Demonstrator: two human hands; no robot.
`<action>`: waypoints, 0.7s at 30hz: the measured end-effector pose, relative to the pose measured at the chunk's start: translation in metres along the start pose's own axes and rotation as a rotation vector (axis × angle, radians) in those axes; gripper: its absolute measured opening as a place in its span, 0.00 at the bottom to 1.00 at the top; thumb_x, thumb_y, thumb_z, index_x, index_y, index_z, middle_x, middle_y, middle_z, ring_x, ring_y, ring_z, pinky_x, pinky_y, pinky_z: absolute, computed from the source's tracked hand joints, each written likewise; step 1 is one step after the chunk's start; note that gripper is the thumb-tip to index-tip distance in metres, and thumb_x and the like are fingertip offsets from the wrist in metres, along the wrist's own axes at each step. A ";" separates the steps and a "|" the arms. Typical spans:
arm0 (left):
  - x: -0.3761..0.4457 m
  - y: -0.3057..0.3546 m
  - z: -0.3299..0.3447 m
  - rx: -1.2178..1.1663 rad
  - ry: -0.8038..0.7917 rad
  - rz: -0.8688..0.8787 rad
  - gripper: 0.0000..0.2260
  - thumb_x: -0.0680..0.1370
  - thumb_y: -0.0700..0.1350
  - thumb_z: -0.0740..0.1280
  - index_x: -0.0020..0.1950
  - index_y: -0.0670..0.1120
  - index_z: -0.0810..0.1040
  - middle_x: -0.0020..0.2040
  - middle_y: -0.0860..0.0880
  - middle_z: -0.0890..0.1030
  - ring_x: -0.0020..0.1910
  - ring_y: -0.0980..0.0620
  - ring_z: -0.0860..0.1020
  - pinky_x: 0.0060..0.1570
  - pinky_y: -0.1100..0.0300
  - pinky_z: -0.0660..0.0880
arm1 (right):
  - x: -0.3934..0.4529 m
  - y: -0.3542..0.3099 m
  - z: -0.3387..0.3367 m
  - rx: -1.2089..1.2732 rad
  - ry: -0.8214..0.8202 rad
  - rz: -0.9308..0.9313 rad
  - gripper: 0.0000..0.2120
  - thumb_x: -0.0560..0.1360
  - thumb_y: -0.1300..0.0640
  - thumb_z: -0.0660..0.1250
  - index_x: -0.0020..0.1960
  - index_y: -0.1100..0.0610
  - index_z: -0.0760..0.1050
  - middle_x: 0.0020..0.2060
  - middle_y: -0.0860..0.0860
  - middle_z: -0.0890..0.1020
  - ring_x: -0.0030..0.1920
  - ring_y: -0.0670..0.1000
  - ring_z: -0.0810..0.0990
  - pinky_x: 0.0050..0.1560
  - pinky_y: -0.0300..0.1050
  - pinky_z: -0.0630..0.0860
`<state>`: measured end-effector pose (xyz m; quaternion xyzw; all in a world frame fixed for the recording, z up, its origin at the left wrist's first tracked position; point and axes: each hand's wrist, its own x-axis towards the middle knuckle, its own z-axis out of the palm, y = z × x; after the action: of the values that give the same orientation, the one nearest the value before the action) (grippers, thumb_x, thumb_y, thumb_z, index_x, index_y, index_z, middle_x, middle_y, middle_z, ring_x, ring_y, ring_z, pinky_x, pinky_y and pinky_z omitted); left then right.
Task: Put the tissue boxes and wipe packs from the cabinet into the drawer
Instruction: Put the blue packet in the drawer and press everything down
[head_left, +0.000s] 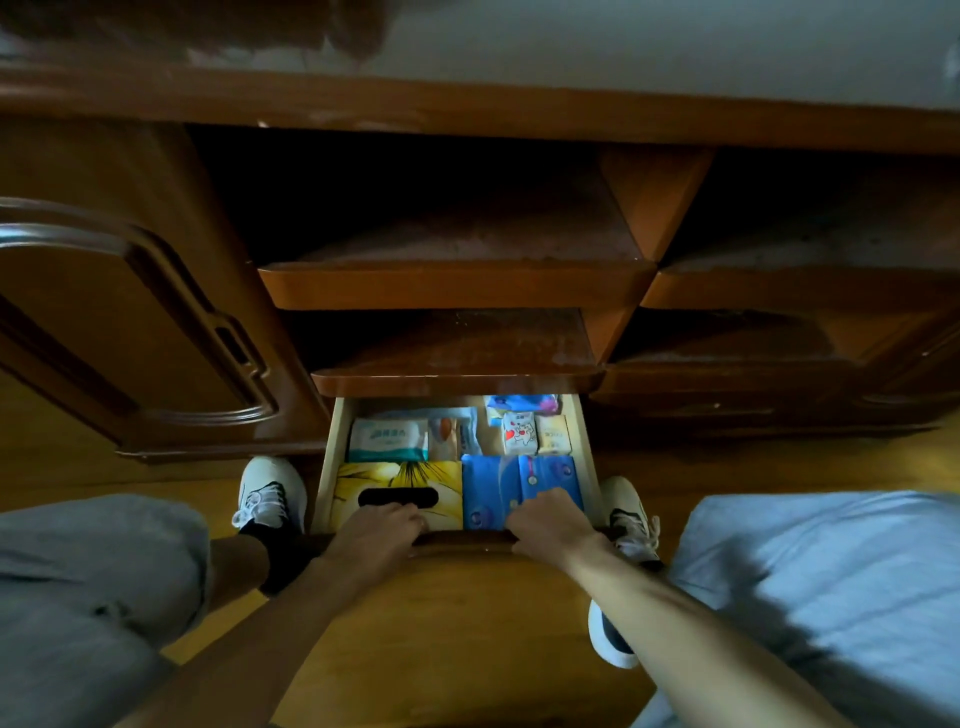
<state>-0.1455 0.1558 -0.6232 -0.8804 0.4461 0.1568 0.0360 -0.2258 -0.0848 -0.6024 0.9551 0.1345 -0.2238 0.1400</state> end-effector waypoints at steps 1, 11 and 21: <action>0.003 -0.001 0.002 0.015 0.002 0.005 0.16 0.83 0.52 0.63 0.71 0.53 0.75 0.67 0.53 0.76 0.65 0.52 0.75 0.60 0.55 0.74 | 0.002 0.003 0.002 -0.004 0.014 -0.008 0.14 0.83 0.48 0.62 0.54 0.57 0.79 0.46 0.53 0.82 0.45 0.56 0.81 0.41 0.48 0.68; 0.062 -0.038 -0.034 0.173 0.246 -0.147 0.34 0.72 0.57 0.76 0.75 0.48 0.72 0.71 0.44 0.74 0.71 0.43 0.72 0.66 0.48 0.73 | 0.042 0.052 0.000 0.029 0.341 0.255 0.24 0.74 0.53 0.76 0.68 0.54 0.74 0.61 0.54 0.81 0.63 0.57 0.78 0.49 0.50 0.80; 0.141 -0.082 -0.050 0.374 0.307 -0.281 0.47 0.78 0.56 0.70 0.83 0.47 0.39 0.82 0.39 0.55 0.80 0.40 0.58 0.78 0.41 0.44 | 0.120 0.117 -0.014 0.052 0.426 0.394 0.53 0.70 0.44 0.79 0.83 0.55 0.51 0.79 0.60 0.64 0.77 0.62 0.65 0.73 0.60 0.65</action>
<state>0.0094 0.0859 -0.6258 -0.9252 0.3411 -0.0698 0.1510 -0.0795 -0.1652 -0.6224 0.9916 -0.0331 0.0100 0.1248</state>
